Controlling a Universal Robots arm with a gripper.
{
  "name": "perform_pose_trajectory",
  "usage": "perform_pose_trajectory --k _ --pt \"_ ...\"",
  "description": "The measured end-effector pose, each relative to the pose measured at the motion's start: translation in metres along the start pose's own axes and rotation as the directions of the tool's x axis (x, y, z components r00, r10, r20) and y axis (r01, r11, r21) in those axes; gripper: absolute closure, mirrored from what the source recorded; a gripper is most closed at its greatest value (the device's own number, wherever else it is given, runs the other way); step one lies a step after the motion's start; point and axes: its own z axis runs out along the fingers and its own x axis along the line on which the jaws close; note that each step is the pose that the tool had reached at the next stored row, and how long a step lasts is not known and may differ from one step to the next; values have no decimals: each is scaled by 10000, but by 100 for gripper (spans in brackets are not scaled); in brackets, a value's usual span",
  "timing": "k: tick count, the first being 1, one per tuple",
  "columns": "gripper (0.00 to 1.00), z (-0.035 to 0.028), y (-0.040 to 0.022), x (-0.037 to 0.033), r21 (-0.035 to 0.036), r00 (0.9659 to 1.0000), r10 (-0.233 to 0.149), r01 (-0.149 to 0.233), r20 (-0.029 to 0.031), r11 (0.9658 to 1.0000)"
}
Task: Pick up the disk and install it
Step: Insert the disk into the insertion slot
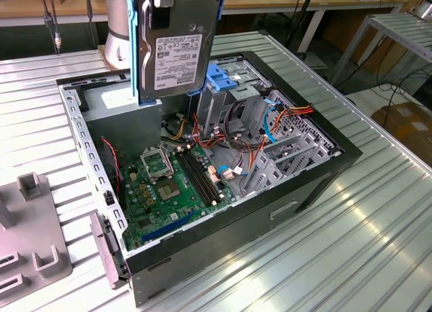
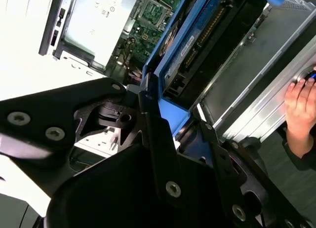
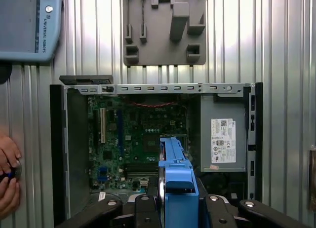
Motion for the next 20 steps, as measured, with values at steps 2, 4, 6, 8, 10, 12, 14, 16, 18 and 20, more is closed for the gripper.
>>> perform_pose_trajectory --k 2,4,6,8,10,12,14,16,18,20 --pt "63 6 -5 99 0 10000 -1 1 0 10000" --pt "63 10 -13 164 -2 10000 -2 2 -3 10000" --pt "63 14 -23 191 -1 10000 -1 1 -5 10000" --pt "63 18 -48 199 0 10000 -1 1 -5 10000" --pt "63 20 -88 200 0 10000 -1 1 -8 10000" --pt "63 24 -139 200 -1 10000 -1 1 -8 10000" --pt "63 29 -218 199 -1 10000 -1 1 -7 10000" --pt "63 31 -274 198 -1 10000 -1 1 -8 10000" --pt "63 33 -323 197 -1 10000 -1 1 -10 10000" --pt "63 34 -369 196 -1 10000 -1 1 -10 10000"
